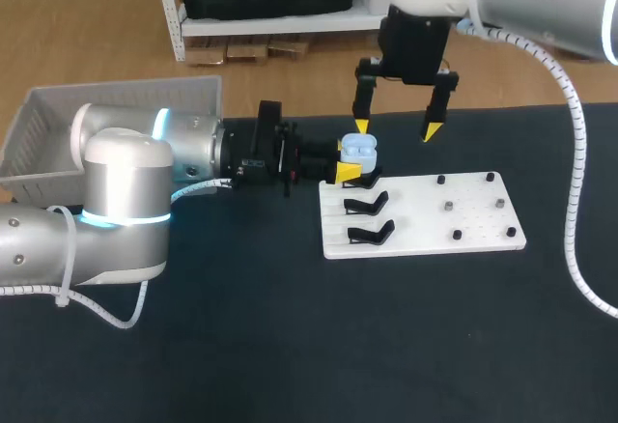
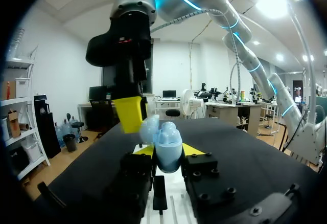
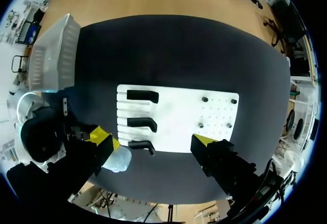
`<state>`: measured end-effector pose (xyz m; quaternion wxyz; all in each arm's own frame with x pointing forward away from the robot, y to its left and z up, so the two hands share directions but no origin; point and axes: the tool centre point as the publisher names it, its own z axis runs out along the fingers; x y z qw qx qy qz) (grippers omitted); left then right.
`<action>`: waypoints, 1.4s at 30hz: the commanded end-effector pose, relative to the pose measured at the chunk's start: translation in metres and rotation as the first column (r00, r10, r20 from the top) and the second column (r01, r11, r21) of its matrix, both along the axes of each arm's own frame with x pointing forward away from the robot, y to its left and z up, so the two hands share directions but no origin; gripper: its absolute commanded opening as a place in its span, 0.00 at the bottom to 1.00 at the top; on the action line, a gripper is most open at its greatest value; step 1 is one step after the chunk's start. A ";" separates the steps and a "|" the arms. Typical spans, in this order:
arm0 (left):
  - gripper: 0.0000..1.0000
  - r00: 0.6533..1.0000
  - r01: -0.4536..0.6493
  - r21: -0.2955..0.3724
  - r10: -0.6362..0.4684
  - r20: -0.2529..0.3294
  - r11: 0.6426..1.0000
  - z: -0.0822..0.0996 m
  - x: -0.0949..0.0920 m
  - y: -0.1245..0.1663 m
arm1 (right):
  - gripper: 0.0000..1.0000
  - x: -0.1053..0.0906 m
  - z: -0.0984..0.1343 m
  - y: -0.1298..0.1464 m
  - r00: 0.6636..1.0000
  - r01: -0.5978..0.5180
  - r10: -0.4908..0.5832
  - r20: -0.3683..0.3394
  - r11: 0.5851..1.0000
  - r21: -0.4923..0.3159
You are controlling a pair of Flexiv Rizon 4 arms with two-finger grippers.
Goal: Pick up each earbud case from the left stands, insert the matching earbuds, close the lid, and place the case in the box.
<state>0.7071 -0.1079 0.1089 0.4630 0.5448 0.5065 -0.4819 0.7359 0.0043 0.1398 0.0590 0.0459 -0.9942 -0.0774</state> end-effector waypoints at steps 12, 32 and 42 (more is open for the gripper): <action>0.00 1.000 -0.005 -0.004 0.005 0.005 1.000 -0.001 -0.001 0.000 | 1.00 -0.017 0.007 -0.001 1.000 -0.007 0.006 0.027 0.999 0.033; 0.00 0.998 -0.064 0.078 0.066 -0.023 0.995 0.010 -0.010 0.040 | 1.00 0.005 0.061 -0.050 0.926 0.200 -0.242 0.291 0.965 0.168; 0.00 0.954 -0.240 0.359 0.288 -0.085 0.902 0.028 -0.001 0.168 | 1.00 0.006 0.061 -0.056 0.922 0.217 -0.261 0.287 0.960 0.178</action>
